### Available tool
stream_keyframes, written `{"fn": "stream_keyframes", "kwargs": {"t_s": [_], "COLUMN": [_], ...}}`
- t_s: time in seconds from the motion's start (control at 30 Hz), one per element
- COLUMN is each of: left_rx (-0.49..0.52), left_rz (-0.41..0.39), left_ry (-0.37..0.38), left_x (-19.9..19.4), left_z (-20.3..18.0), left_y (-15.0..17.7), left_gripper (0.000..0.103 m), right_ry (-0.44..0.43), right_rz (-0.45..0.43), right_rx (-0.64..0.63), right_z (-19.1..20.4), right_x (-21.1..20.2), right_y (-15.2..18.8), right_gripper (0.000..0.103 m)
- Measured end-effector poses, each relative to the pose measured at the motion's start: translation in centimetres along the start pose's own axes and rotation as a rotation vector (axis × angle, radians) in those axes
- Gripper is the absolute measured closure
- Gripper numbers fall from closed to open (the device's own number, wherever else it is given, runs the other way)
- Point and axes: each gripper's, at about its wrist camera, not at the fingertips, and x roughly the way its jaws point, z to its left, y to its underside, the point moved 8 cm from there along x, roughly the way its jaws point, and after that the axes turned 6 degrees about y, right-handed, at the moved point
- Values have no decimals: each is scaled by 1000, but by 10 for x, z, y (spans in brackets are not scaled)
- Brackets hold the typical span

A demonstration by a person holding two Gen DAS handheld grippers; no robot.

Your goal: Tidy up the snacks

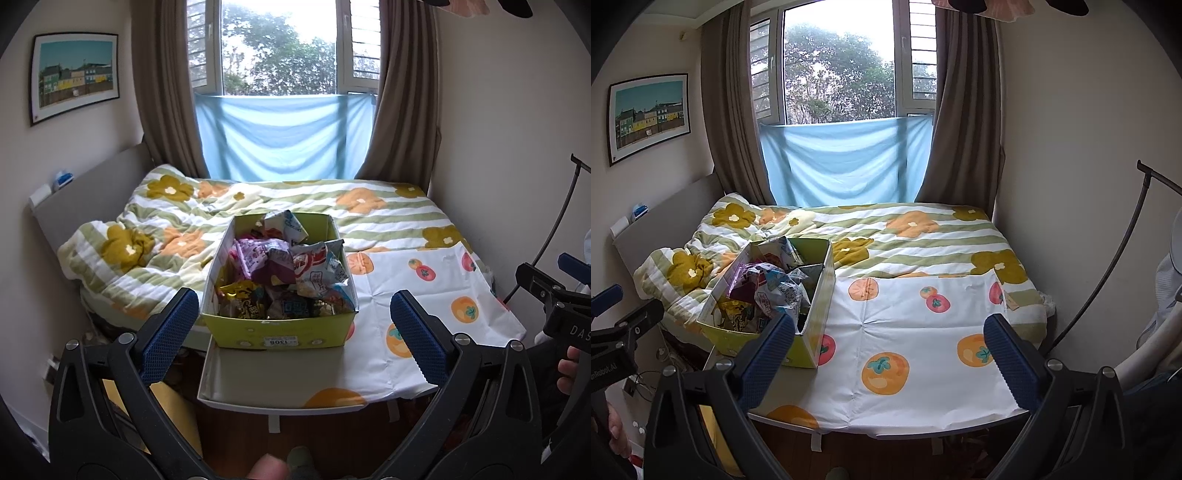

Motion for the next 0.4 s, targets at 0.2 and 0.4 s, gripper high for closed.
{"fn": "stream_keyframes", "kwargs": {"t_s": [0.2, 0.4], "left_rx": [-14, -34], "left_rz": [20, 39], "left_ry": [23, 26], "left_x": [9, 21], "left_z": [4, 14], "left_y": [-1, -1], "left_gripper": [0, 0], "right_ry": [0, 0], "right_rz": [-1, 8], "right_rx": [-1, -1], "right_z": [0, 4], "right_x": [0, 4], "right_y": [0, 0], "right_gripper": [1, 1]}}
